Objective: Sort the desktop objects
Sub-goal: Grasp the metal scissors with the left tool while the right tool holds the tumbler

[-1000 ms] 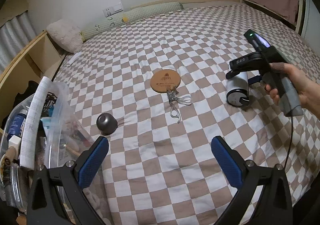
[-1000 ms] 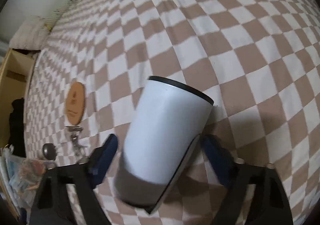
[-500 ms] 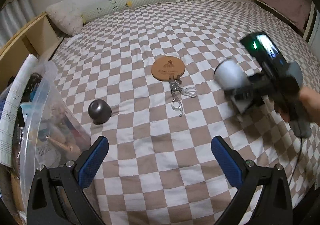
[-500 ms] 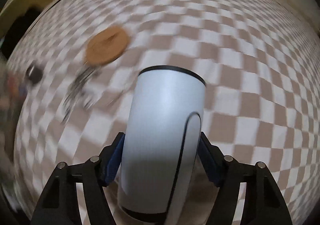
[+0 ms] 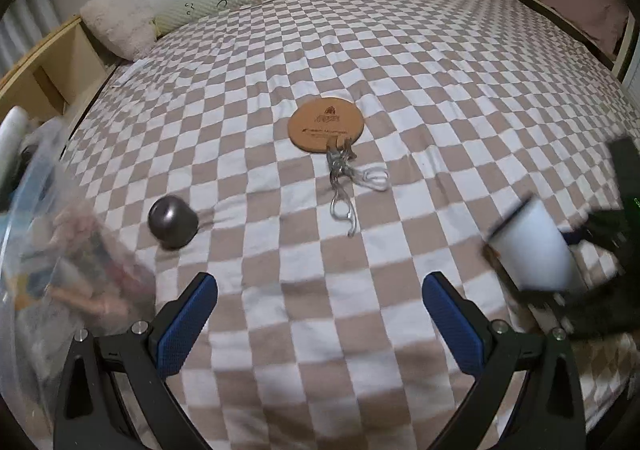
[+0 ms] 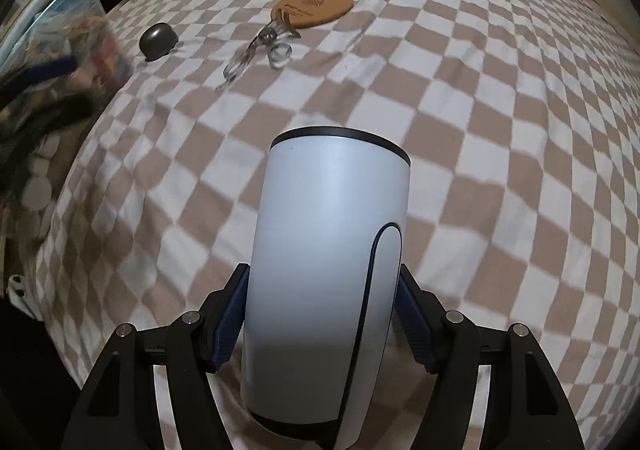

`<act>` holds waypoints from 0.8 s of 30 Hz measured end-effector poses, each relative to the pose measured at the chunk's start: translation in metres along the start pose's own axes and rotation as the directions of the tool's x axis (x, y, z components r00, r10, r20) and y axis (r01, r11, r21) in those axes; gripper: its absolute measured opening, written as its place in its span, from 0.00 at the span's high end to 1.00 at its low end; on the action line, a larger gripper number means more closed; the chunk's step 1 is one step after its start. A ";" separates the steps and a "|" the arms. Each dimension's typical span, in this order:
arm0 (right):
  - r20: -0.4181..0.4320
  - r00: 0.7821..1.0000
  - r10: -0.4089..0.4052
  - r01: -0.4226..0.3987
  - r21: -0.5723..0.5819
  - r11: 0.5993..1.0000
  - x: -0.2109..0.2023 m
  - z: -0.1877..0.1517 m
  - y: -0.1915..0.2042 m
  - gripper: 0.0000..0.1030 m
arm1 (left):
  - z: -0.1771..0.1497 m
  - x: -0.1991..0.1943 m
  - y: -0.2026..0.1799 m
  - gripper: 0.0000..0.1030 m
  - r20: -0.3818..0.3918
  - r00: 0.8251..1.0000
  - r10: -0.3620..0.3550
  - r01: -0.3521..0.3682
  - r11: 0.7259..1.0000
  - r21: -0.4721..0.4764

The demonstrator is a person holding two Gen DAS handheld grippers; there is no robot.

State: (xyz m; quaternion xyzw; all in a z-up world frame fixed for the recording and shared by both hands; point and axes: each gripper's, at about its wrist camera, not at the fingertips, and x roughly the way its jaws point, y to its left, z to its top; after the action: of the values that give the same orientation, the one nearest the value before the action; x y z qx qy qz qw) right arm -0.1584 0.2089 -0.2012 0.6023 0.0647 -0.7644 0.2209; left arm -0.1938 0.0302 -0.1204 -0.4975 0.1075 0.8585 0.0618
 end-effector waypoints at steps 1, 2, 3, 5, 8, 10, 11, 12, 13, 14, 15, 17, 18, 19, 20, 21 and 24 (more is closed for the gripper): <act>-0.003 1.000 0.018 -0.018 0.016 1.000 0.001 -0.004 -0.003 0.33 | 0.005 0.007 -0.002 0.00 -0.003 1.000 -0.005 0.005 1.000 -0.005; -0.006 0.999 0.037 -0.037 0.033 0.999 0.003 -0.009 -0.006 0.34 | 0.011 0.015 -0.004 0.02 -0.011 1.000 -0.016 0.016 1.000 -0.017; -0.009 0.998 0.056 -0.055 0.049 0.997 0.004 -0.013 -0.009 0.34 | 0.016 0.022 -0.004 0.02 -0.020 0.999 -0.027 0.027 0.999 -0.031; -0.012 0.998 0.057 -0.057 0.046 0.997 0.012 -0.019 -0.008 0.35 | 0.028 0.040 -0.005 0.02 -0.038 0.998 -0.047 0.044 0.997 -0.062; -0.003 1.000 -0.001 0.000 -0.005 1.000 0.013 -0.020 0.004 0.34 | 0.044 0.062 -0.003 0.02 -0.051 0.997 -0.051 0.046 0.995 -0.089; 0.003 1.000 -0.005 0.005 -0.009 1.000 0.013 -0.020 0.003 0.34 | 0.053 0.077 -0.001 0.02 -0.057 0.997 -0.044 0.038 0.994 -0.103; 0.005 1.000 -0.001 0.001 -0.007 1.000 0.013 -0.021 0.002 0.34 | 0.058 0.083 0.001 0.02 -0.057 0.998 -0.039 0.033 0.993 -0.111; 0.007 1.000 0.006 -0.006 -0.006 1.000 0.013 -0.021 0.002 0.34 | 0.062 0.090 0.004 0.02 -0.057 0.998 -0.035 0.028 0.992 -0.121; 0.009 1.000 0.012 -0.012 -0.005 1.000 0.014 -0.021 0.001 0.34 | 0.066 0.097 0.006 0.02 -0.058 0.998 -0.032 0.024 0.991 -0.131; 0.011 1.000 0.018 -0.018 -0.004 1.000 0.014 -0.021 0.000 0.34 | 0.069 0.103 0.008 0.03 -0.059 0.998 -0.031 0.022 0.990 -0.140; 0.013 1.000 0.024 -0.024 -0.003 1.000 0.014 -0.021 -0.001 0.34 | 0.072 0.109 0.010 0.06 -0.062 0.998 -0.031 0.022 0.989 -0.148; 0.017 0.999 0.036 -0.036 -0.001 0.999 0.015 -0.021 -0.002 0.34 | 0.076 0.120 0.012 0.14 -0.074 0.997 -0.038 0.026 0.987 -0.157; 0.019 0.999 0.042 -0.042 0.000 0.999 0.015 -0.021 -0.003 0.34 | 0.077 0.125 0.011 0.14 -0.083 0.996 -0.039 0.026 0.988 -0.155; 0.021 0.999 0.048 -0.048 0.001 0.999 0.016 -0.021 -0.004 0.34 | 0.078 0.131 0.010 0.14 -0.091 0.995 -0.037 0.023 0.989 -0.149; 0.023 0.998 0.054 -0.054 0.002 0.999 0.016 -0.022 -0.005 0.34 | 0.078 0.135 0.008 0.14 -0.096 0.995 -0.036 0.022 0.989 -0.143; 0.024 0.998 0.059 -0.059 0.003 0.998 0.016 -0.022 -0.005 0.34 | 0.079 0.137 0.006 0.14 -0.097 0.995 -0.038 0.025 0.991 -0.135; 0.025 0.998 0.065 -0.065 0.004 0.998 0.016 -0.022 -0.005 0.34 | 0.081 0.143 -0.002 0.27 -0.098 0.994 -0.052 0.042 0.994 -0.100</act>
State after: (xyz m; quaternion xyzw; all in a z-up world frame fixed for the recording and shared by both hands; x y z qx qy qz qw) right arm -0.1439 0.2176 -0.2235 0.5950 0.0406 -0.7644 0.2451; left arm -0.3324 0.0524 -0.2058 -0.5449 0.0566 0.8349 0.0522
